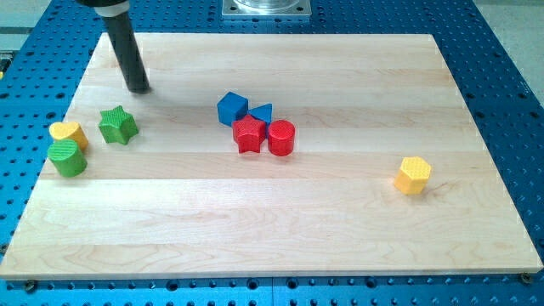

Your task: Slide the green circle to the bottom left of the green star

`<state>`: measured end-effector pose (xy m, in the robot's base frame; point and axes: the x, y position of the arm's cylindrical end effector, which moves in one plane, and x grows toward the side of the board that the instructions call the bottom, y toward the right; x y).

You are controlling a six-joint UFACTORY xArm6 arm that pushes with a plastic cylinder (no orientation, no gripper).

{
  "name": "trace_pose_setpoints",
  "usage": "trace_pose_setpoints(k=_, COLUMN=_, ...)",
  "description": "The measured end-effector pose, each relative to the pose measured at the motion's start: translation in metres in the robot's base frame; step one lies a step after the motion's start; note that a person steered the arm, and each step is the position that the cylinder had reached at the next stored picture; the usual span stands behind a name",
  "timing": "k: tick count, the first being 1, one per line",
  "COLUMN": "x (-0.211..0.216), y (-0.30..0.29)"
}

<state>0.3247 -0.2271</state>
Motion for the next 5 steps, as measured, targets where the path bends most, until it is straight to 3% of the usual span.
trace_pose_setpoints(k=1, x=0.049, y=-0.064)
trace_pose_setpoints(k=2, x=0.066, y=-0.078)
trace_pose_setpoints(k=4, x=0.161, y=-0.077)
trace_pose_setpoints(k=5, x=0.179, y=-0.075)
